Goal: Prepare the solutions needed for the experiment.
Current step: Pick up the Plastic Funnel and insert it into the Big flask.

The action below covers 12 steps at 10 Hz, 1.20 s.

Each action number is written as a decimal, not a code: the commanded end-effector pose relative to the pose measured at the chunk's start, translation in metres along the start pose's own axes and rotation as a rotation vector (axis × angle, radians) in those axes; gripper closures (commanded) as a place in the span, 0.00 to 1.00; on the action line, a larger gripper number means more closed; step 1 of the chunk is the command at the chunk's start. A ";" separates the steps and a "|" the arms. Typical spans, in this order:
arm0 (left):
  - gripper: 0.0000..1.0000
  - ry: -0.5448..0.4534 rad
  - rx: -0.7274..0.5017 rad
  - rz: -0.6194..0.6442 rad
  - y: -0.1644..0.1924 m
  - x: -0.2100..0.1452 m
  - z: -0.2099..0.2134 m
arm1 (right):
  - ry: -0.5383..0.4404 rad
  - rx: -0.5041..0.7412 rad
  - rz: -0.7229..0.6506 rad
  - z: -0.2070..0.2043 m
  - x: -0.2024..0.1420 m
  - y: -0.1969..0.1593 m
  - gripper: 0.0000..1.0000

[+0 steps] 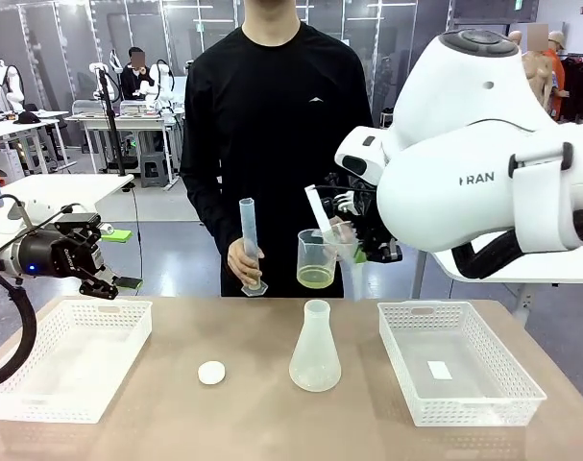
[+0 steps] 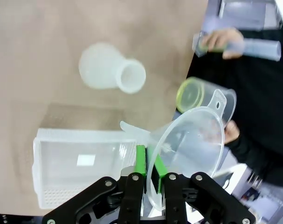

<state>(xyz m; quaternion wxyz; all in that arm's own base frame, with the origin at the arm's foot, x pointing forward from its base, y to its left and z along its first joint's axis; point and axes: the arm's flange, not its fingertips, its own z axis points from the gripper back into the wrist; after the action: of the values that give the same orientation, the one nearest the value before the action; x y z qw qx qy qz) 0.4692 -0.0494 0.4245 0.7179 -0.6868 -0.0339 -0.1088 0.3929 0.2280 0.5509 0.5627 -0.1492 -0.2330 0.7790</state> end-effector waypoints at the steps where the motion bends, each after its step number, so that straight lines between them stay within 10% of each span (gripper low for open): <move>1: 0.00 0.005 -0.013 -0.002 -0.003 0.000 0.000 | -0.121 0.013 0.078 0.004 -0.002 0.008 0.94; 12: 0.00 0.005 -0.013 -0.002 -0.003 0.000 0.000 | -0.166 -0.064 0.147 -0.010 0.030 0.001 0.94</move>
<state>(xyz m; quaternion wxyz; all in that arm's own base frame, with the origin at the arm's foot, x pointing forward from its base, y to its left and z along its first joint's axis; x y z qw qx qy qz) 0.4692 -0.0494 0.4245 0.7179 -0.6868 -0.0340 -0.1087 0.3889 0.2597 0.5391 0.4792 -0.1169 -0.2915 0.8196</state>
